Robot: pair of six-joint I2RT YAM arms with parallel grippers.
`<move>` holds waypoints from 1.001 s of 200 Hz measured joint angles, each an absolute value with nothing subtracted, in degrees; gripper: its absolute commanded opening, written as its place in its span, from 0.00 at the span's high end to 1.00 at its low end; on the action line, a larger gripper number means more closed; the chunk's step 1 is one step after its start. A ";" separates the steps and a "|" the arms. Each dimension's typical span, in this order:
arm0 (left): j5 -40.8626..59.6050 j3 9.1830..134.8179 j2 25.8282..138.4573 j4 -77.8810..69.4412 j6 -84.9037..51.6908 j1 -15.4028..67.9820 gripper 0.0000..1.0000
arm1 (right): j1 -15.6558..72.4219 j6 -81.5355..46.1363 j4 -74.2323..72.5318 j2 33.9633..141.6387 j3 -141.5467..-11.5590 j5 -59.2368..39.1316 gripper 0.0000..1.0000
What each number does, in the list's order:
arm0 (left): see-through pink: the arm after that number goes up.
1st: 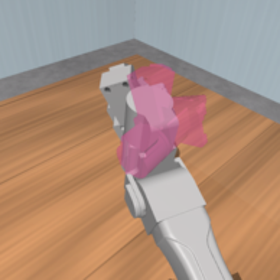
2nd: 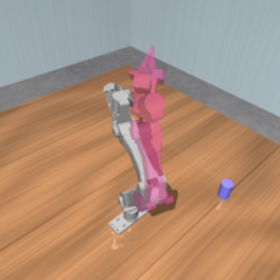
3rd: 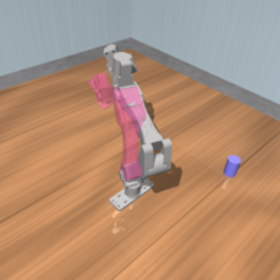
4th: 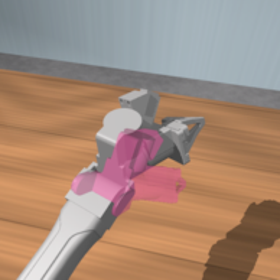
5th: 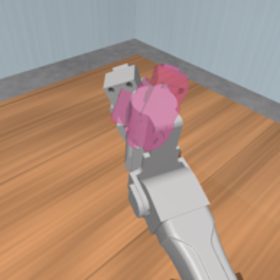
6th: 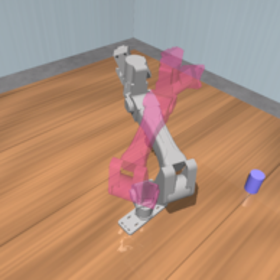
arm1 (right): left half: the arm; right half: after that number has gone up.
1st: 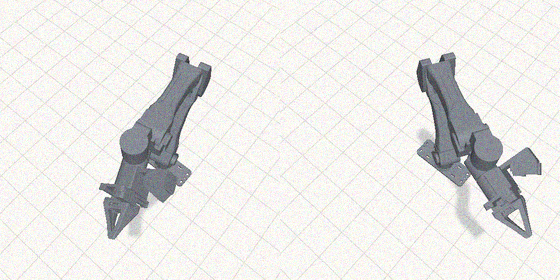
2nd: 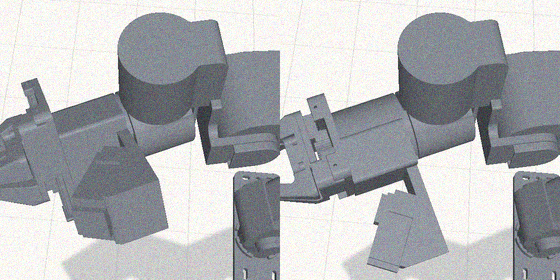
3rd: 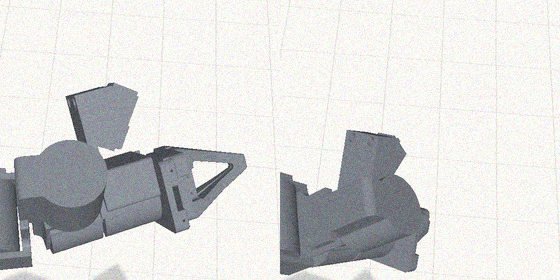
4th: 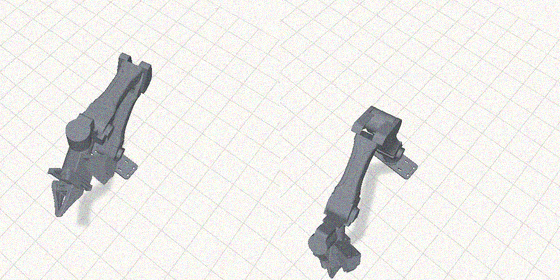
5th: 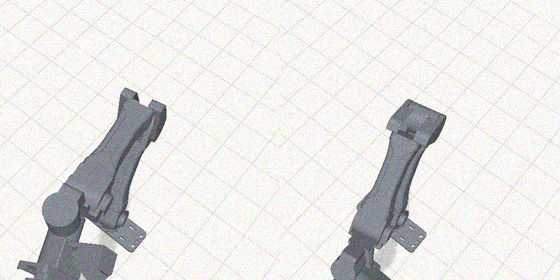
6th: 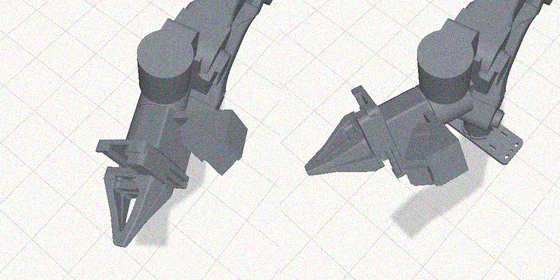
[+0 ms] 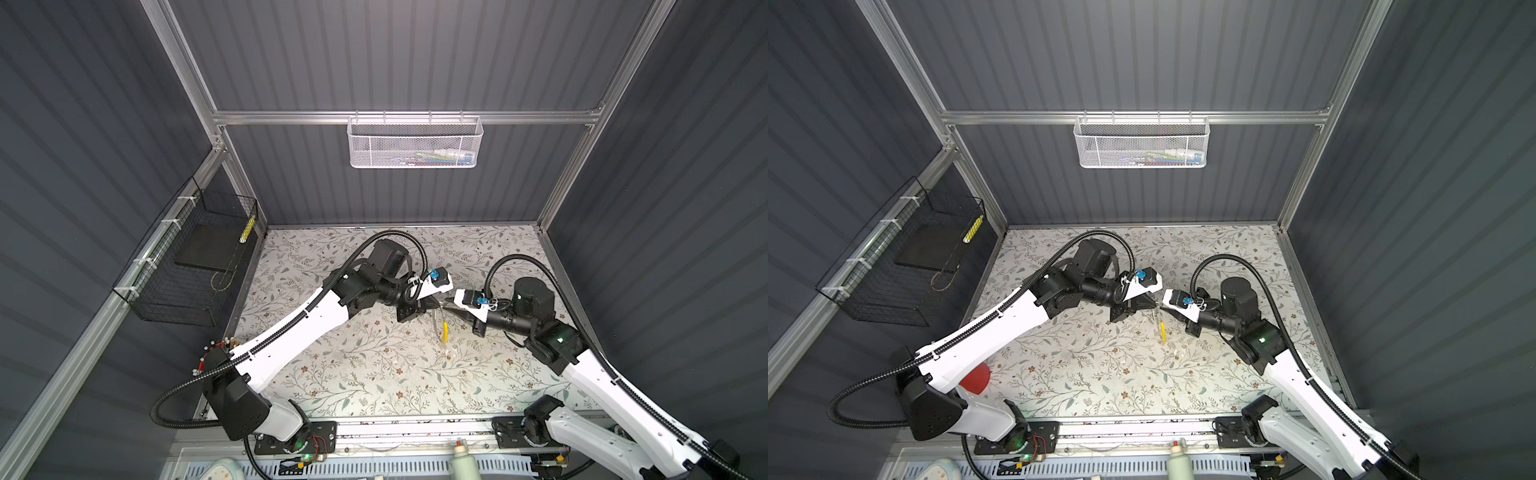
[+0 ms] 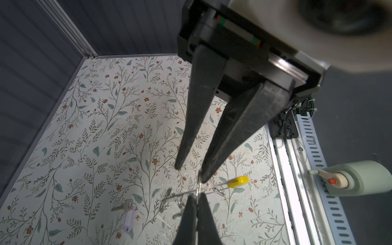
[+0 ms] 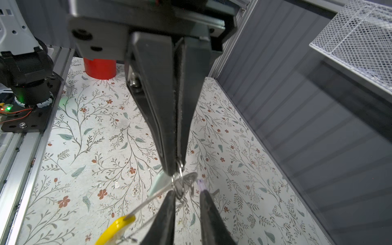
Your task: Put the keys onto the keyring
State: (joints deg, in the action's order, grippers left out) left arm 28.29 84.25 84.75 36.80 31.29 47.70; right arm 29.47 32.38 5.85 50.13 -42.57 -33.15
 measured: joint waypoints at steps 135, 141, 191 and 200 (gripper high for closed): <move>26.13 85.14 85.86 39.88 33.26 48.34 1.00 | 30.17 28.64 3.09 50.87 -41.23 -34.20 0.89; 26.11 85.14 85.86 39.88 33.32 48.34 1.00 | 30.17 28.53 3.09 50.96 -41.23 -34.30 0.91; 25.50 85.08 85.84 39.57 34.11 48.34 0.76 | 30.17 26.85 2.94 51.11 -41.21 -34.92 1.00; 25.45 84.60 85.54 38.41 34.11 48.36 0.69 | 30.17 26.55 2.57 51.09 -41.01 -34.92 1.00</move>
